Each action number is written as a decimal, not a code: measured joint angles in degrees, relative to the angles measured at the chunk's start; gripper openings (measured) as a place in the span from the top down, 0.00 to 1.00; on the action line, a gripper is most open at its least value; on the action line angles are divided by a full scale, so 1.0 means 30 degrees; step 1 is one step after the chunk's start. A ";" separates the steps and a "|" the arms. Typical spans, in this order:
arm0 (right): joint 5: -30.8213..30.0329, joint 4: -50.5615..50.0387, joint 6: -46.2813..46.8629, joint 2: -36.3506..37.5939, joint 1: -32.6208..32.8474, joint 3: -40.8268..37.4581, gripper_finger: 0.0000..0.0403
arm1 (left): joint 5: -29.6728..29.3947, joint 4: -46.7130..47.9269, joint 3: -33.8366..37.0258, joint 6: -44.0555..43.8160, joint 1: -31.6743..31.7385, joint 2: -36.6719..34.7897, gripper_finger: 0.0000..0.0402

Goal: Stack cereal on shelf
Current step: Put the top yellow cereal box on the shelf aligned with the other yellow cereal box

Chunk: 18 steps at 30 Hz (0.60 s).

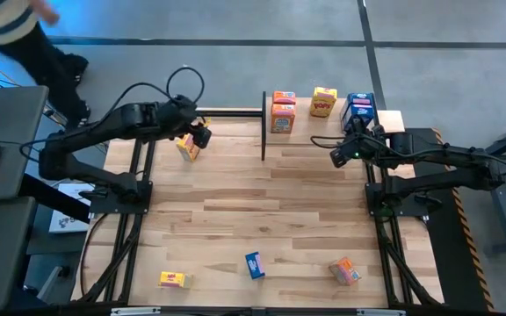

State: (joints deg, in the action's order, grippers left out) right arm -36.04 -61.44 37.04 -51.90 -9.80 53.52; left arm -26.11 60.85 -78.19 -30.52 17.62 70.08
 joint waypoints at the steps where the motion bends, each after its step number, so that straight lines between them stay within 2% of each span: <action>1: 0.0049 0.0051 0.0018 0.0000 0.0000 0.0000 0.45 | 0.0008 0.0376 0.0000 -0.0280 0.0175 0.0215 0.30; 14: 0.0688 0.0187 0.0138 0.0000 0.0000 0.0000 0.45 | 0.1465 0.3753 0.0041 -0.0966 0.2460 0.2847 0.30; 18: 0.0681 0.0187 0.0138 0.0000 0.0000 0.0000 0.45 | 0.1977 0.4066 0.1386 -0.0791 0.3107 0.2817 0.30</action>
State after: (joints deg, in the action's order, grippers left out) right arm -34.00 -60.88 37.45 -51.90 -9.80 53.52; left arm -20.18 73.05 -74.04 -32.89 26.94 78.53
